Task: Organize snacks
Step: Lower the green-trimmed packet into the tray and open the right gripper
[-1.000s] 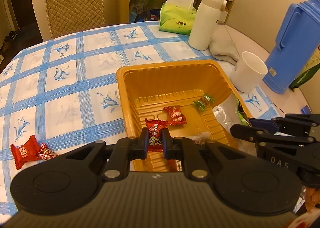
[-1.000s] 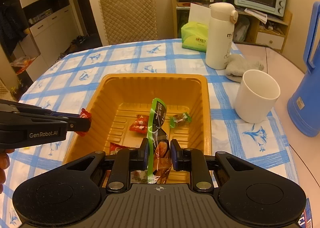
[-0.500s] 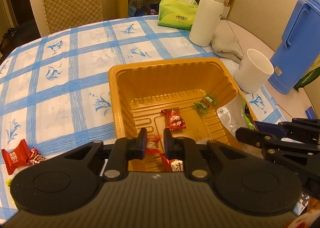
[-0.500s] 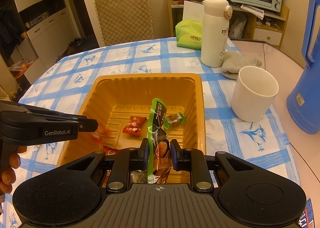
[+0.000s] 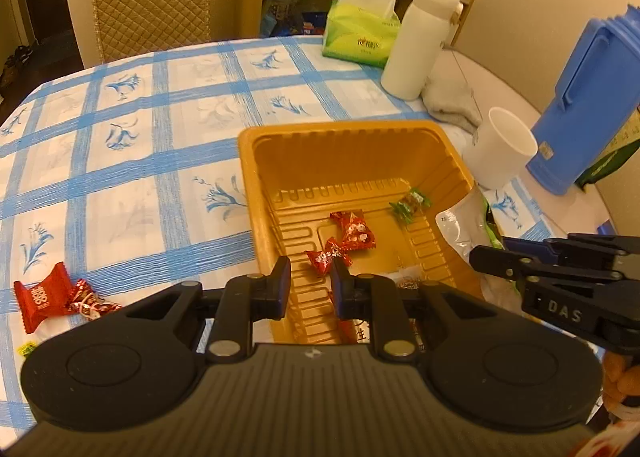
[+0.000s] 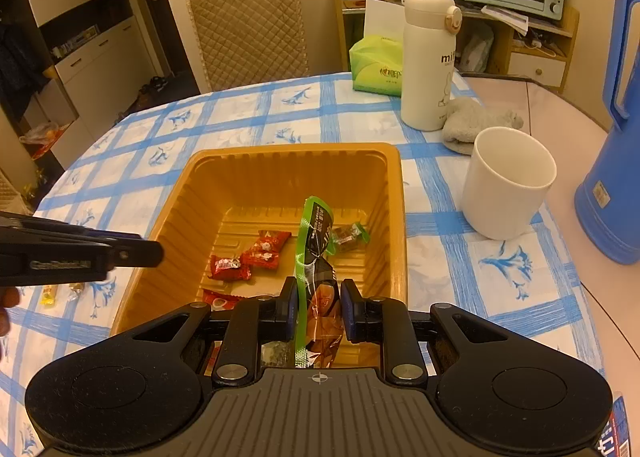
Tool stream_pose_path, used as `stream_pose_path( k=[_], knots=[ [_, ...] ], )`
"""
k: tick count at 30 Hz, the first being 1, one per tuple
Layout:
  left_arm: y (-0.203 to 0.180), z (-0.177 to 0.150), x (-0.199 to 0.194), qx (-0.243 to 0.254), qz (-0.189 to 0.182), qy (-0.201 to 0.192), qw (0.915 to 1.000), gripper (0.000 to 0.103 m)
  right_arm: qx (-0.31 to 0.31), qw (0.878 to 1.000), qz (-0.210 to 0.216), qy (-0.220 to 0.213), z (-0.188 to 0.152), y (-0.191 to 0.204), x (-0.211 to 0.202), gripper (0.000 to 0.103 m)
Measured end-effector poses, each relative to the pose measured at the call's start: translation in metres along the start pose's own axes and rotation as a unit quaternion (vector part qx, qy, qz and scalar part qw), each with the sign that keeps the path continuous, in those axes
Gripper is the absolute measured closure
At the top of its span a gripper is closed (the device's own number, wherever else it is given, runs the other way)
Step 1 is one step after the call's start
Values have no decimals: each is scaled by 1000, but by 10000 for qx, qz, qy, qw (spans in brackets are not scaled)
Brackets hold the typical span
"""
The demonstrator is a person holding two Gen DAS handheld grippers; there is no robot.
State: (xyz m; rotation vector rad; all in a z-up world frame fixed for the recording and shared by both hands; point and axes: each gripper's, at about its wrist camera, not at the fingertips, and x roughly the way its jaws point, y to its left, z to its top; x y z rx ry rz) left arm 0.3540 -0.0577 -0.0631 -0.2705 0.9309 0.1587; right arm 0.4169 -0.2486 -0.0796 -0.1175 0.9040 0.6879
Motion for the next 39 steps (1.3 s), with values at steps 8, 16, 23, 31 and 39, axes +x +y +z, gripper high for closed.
stream_pose_path(
  k=[8, 16, 23, 31, 39],
  knots=[
    [18, -3, -25, -144, 121, -191, 9996, 84, -87, 9999, 61, 14, 8, 3, 7, 80],
    [52, -15, -44, -417, 440, -254, 9978, 81, -240, 9996, 111, 46, 16, 13, 21, 80],
    [84, -32, -59, -700, 723, -249, 9946, 79, -313, 9995, 104, 32, 22, 19, 32, 80],
    [112, -53, -79, -916, 990, -257, 9905, 75, -90, 9999, -66, -11, 25, 19, 39, 80],
    [134, -74, -99, -1029, 1171, -294, 9873, 69, -33, 10000, 8, 2, 9, 32, 22, 79]
  ],
)
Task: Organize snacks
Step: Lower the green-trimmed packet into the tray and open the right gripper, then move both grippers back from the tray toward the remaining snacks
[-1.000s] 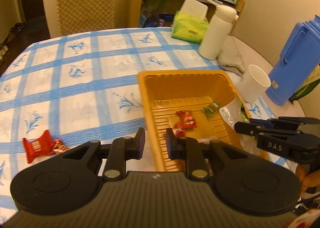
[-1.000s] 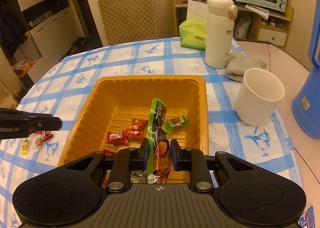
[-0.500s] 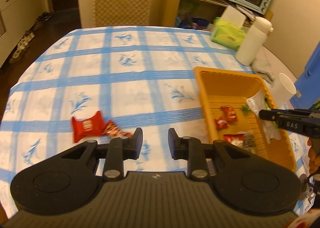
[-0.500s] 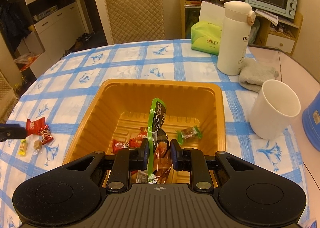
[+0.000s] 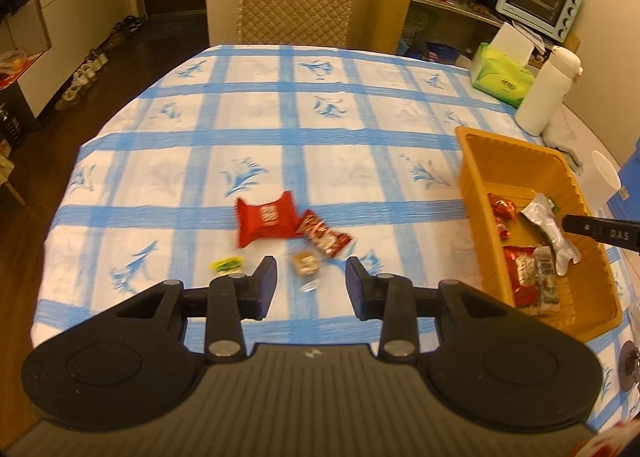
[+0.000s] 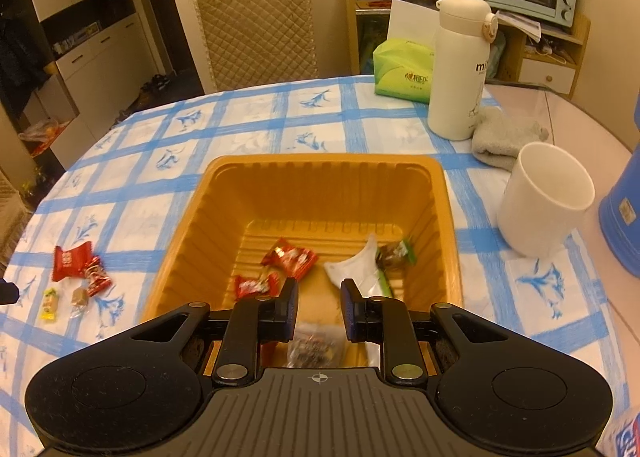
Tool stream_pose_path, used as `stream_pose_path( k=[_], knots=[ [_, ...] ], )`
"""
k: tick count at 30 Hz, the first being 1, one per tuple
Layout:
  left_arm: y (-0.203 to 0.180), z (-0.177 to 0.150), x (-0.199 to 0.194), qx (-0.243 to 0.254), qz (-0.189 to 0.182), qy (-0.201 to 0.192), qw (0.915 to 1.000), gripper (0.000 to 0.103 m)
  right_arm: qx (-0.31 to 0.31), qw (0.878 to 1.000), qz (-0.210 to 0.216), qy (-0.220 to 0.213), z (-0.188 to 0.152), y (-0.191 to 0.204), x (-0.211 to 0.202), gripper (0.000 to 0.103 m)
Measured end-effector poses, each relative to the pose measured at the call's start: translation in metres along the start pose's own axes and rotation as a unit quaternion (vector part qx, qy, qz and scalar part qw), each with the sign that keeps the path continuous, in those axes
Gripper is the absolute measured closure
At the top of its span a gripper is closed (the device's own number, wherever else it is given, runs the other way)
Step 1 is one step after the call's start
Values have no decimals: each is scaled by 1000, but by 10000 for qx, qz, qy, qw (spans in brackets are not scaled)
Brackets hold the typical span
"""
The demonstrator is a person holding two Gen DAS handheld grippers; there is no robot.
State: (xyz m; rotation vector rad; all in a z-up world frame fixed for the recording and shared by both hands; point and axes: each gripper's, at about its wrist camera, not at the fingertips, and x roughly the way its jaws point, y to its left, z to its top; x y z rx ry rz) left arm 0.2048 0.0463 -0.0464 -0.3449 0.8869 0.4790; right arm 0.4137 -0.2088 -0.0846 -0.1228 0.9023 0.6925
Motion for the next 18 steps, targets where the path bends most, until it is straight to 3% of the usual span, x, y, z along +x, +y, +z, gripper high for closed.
stream_pose_path(
  k=[3, 5, 18],
  knots=[
    [11, -7, -5, -42, 70, 4, 10000, 65, 20, 10000, 53, 8, -8, 9, -9, 68],
    [17, -13, -8, -72, 123, 15, 9999, 61, -19, 10000, 80, -19, -13, 18, -16, 49],
    [60, -48, -27, -312, 269, 128, 9991, 56, -335, 9956, 876, 5, -47, 105, -47, 43]
  ],
)
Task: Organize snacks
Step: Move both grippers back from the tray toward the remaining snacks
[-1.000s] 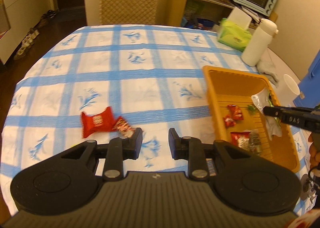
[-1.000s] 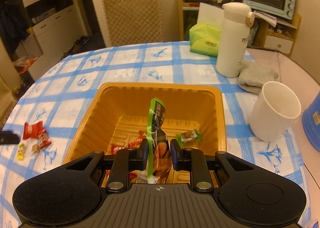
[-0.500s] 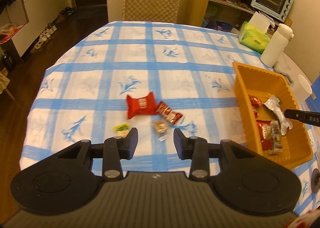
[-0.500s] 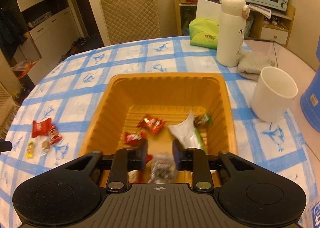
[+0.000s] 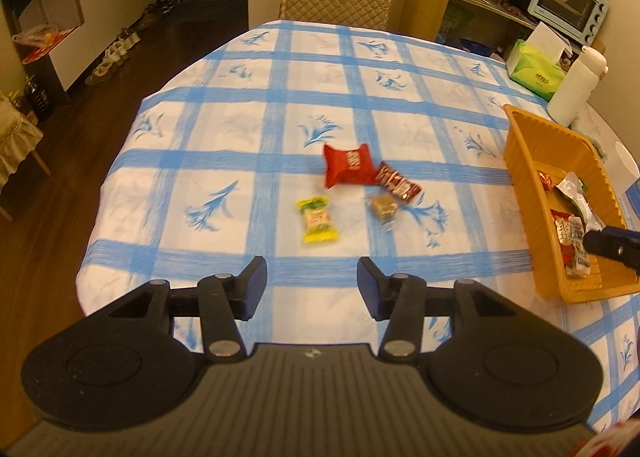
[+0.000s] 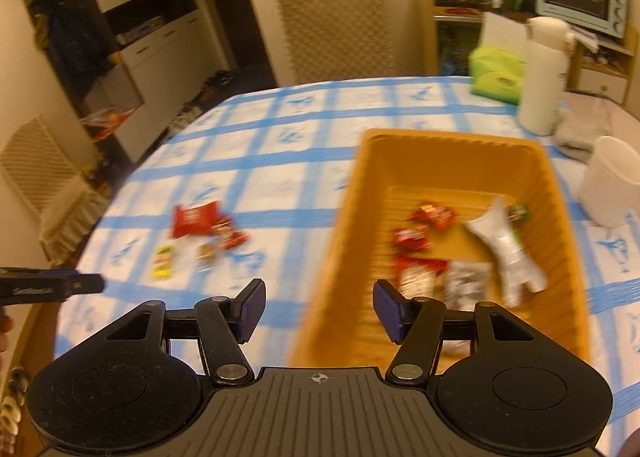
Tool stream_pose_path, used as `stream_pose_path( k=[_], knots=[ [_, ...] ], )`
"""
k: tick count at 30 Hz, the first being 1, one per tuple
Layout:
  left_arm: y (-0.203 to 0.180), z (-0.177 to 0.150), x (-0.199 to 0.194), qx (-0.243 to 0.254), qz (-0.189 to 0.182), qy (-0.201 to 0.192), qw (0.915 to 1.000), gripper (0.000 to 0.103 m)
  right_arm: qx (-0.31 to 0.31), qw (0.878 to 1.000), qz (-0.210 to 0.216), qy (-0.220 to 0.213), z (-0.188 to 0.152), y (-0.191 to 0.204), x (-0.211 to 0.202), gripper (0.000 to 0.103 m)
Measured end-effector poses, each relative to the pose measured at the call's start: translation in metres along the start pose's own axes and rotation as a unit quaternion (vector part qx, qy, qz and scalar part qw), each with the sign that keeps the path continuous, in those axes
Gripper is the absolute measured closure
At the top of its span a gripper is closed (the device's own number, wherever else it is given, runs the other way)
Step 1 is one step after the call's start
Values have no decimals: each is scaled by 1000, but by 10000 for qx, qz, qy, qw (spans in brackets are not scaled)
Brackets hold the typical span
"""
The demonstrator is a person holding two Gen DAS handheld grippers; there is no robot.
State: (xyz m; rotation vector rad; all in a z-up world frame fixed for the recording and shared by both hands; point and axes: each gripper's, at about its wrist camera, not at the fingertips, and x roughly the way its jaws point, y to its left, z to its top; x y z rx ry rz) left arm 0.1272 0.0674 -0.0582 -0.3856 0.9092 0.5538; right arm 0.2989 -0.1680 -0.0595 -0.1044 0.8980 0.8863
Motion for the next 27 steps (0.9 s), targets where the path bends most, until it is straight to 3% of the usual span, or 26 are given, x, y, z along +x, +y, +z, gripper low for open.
stream_pose_path(
  k=[7, 13, 27],
  knots=[
    [23, -15, -7, -152, 47, 53, 9999, 56, -303, 9979, 525, 222, -18, 53, 11, 43],
    [41, -25, -8, -261, 69, 128, 9996, 56, -550, 9950, 705, 440, -28, 84, 34, 43],
    [79, -24, -1, -547, 273, 174, 9980, 56, -1089, 9903, 689, 521, -11, 96, 88, 44]
  ],
)
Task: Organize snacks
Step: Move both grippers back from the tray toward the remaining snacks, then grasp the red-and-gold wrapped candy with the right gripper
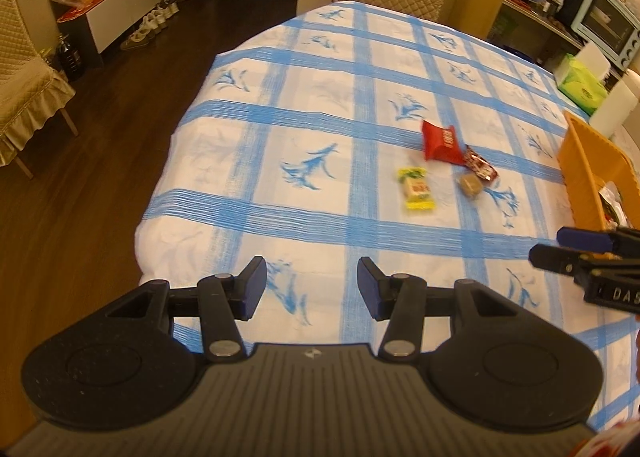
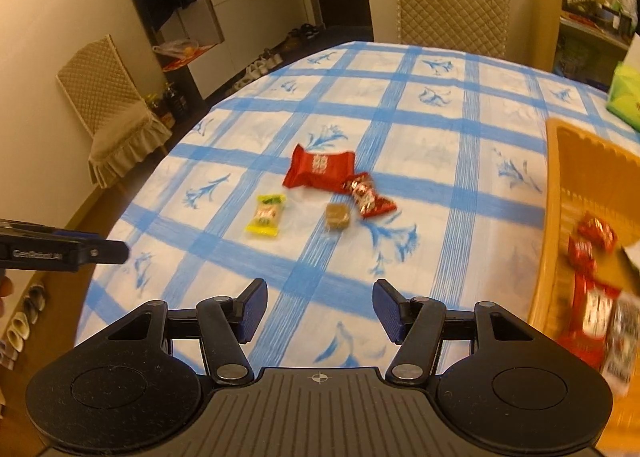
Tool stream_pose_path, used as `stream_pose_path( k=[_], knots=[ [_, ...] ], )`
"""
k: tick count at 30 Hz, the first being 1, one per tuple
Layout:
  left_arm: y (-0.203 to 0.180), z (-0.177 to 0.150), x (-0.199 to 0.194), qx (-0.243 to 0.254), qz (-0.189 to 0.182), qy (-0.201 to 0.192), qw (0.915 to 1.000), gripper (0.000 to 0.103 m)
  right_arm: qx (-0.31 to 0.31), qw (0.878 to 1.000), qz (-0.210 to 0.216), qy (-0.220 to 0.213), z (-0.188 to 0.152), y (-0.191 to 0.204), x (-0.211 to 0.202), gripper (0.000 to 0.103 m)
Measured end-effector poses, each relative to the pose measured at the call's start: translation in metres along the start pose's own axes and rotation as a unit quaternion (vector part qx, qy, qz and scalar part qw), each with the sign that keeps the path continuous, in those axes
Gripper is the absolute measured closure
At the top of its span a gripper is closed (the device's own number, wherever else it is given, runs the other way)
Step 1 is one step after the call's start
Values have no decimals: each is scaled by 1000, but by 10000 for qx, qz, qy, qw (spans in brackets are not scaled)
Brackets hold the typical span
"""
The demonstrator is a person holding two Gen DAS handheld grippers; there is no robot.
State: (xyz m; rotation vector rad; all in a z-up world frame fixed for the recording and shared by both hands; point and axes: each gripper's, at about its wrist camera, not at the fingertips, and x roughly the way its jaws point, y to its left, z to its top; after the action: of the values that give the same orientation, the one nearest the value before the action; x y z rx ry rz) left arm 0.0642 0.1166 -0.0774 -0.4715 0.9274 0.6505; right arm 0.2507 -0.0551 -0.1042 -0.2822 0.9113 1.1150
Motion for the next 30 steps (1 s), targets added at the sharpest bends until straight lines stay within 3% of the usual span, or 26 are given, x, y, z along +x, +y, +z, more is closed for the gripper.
stream_pose_path(
  k=[4, 8, 17, 30],
  knots=[
    [9, 6, 5, -66, 88, -13, 9999, 56, -180, 9998, -102, -57, 15, -11, 14, 44],
    [14, 12, 9, -94, 146, -36, 9998, 56, -312, 9994, -101, -60, 32, -22, 29, 56],
    [19, 21, 22, -109, 228, 14, 9997, 56, -571, 9983, -102, 44, 56, -36, 65, 68],
    [16, 30, 37, -67, 196, 94, 9997, 56, -766, 9966, -133, 290, 65, -42, 105, 74]
  ],
)
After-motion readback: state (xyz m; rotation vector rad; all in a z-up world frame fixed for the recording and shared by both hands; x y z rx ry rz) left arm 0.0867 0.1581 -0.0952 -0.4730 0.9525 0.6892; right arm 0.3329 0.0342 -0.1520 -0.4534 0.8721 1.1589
